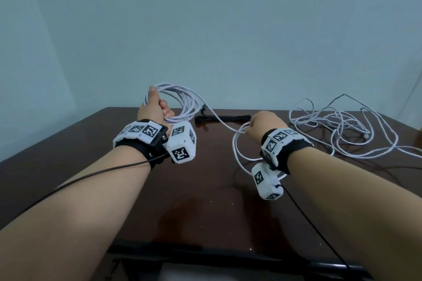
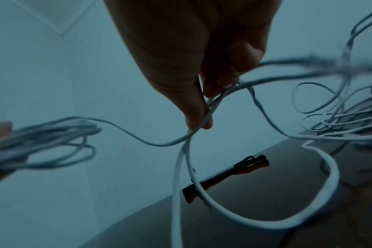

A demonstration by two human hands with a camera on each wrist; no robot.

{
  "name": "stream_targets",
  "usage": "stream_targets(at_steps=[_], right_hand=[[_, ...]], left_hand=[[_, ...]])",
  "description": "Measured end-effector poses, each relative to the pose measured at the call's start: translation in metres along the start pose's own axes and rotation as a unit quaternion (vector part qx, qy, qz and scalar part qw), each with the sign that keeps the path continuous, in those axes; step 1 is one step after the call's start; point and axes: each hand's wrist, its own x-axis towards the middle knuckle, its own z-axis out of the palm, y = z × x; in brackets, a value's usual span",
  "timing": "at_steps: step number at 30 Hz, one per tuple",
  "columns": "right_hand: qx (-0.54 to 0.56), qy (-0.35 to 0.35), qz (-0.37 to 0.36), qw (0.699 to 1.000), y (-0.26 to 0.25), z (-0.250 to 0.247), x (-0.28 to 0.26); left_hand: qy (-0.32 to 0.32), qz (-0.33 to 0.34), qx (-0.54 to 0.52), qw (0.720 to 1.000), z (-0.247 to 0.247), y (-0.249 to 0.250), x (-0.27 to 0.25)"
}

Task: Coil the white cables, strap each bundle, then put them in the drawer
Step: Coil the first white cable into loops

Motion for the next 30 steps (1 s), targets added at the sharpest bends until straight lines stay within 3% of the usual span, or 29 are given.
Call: stream_targets(at_steps=[3,8,10,13,14,18,25,30], right_hand=[[0.002,0.004,-0.051,0.999,-0.003,-0.002,-0.004],[-0.146,-0.029,-0.075,0.986,0.002,0.003,-0.009],[-0.155,0.017,-0.059,0.986,0.011,-0.003,-0.009],[-0.145,0.157,-0.037,0.976,0.016,-0.010,-0.009],[-0.130,0.174,-0.046,0.975,0.012,-0.012,-0.011],[-0.126,0.130,-0.131,0.975,-0.009,-0.009,-0.020],[-0.190,0.121,-0.252,0.941,-0.027,-0.010,-0.031],[-0.156,0.066,-0.341,0.925,-0.045,-0.019,-0.036]], left_hand=[[0.006,-0.006,0.006,1.000,0.002,-0.010,-0.003],[0.016,-0.005,-0.014,1.000,0.002,-0.012,-0.002],[0.025,0.005,-0.008,1.000,-0.002,-0.012,0.000],[0.033,0.001,0.013,0.999,-0.005,-0.015,-0.001],[0.032,-0.004,0.019,0.999,-0.003,-0.016,-0.002],[0.022,0.011,0.075,0.997,0.007,-0.022,-0.009],[-0.021,0.071,0.239,0.968,0.017,-0.032,-0.020],[-0.095,0.104,0.299,0.944,0.026,-0.039,-0.030]])
